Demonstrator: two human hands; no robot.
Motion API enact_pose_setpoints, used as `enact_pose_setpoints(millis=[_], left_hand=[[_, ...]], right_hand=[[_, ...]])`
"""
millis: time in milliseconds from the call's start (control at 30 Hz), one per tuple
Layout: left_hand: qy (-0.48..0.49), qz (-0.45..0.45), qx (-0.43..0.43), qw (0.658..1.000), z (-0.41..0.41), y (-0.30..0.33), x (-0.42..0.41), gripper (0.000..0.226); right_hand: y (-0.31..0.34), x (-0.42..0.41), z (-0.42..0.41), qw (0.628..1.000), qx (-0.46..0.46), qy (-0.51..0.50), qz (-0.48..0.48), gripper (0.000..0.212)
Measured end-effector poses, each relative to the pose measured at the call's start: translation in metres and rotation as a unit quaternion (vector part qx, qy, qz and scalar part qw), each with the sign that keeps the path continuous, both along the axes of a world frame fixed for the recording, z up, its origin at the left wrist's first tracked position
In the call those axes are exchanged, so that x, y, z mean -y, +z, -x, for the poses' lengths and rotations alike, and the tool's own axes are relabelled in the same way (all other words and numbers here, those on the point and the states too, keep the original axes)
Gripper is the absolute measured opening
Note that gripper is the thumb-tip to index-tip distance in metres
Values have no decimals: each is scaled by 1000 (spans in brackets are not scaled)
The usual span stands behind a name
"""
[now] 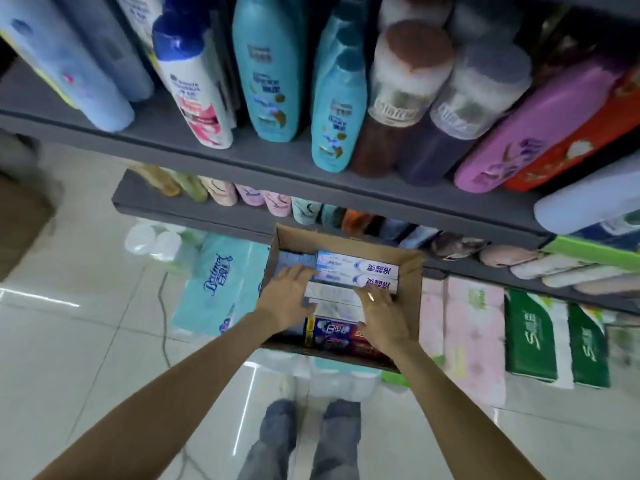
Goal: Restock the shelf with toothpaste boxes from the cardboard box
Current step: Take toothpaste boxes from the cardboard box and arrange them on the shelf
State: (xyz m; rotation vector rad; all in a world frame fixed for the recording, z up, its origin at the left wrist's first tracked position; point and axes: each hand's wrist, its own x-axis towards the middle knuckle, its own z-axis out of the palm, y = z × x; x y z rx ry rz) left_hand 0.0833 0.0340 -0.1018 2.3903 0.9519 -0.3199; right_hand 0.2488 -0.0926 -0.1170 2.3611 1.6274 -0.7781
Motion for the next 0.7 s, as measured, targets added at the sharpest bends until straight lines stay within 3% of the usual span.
enact_pose_setpoints(millis=[133, 200, 367, 533, 633, 700], left_hand=[[-129, -25, -118, 984, -32, -56, 6, 87], [-200, -67, -155, 965, -45, -82, 11, 86], [-206, -123, -182, 954, -67, -111, 20, 85], [-196, -136, -150, 959, -68, -108, 14, 80], [-177, -116, -134, 968, -50, -85, 7, 86], [-134, -83, -119, 980, -36, -63, 5, 84]], right_hand=[[-51, -3, -17, 996, 42, -45, 68, 77], [-70, -5, -24, 993, 45, -71, 80, 81], [-91, -5, -22, 992, 25, -107, 62, 74], [-54, 1, -22, 981, -38, -183, -45, 55], [-15, 22, -17, 943, -116, -293, -108, 28], [3, 38, -3, 877, -228, -408, -112, 9]])
